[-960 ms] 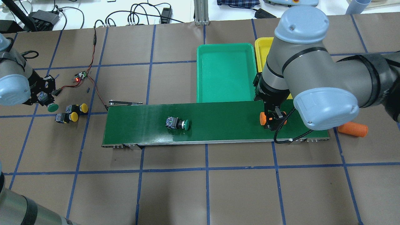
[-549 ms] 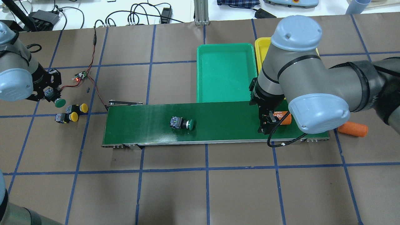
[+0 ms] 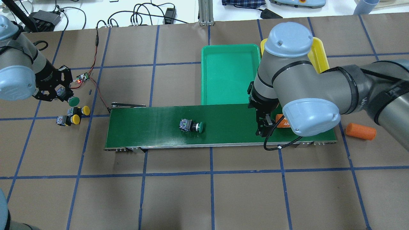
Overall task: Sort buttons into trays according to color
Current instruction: 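Grasp another green switch with the left gripper while the right gripper hovers over the belt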
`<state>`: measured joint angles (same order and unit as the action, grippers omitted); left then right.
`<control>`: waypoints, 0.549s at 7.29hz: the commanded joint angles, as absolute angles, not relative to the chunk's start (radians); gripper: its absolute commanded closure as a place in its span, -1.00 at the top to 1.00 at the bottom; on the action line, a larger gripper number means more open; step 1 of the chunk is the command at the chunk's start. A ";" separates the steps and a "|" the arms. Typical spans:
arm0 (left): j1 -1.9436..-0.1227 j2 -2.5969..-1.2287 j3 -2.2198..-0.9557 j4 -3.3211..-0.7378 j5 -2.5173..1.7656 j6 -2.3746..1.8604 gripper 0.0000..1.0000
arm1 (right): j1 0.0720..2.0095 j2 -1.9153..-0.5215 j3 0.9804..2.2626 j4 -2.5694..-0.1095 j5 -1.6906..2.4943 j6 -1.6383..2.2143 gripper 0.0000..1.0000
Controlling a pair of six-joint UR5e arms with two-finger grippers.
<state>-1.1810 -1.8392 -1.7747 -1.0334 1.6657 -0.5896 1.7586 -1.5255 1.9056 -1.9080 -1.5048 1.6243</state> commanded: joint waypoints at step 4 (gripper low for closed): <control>-1.322 -1.807 -1.790 -1.089 1.657 -0.804 -0.32 | 1.749 -1.494 1.891 -1.939 -1.509 1.638 1.00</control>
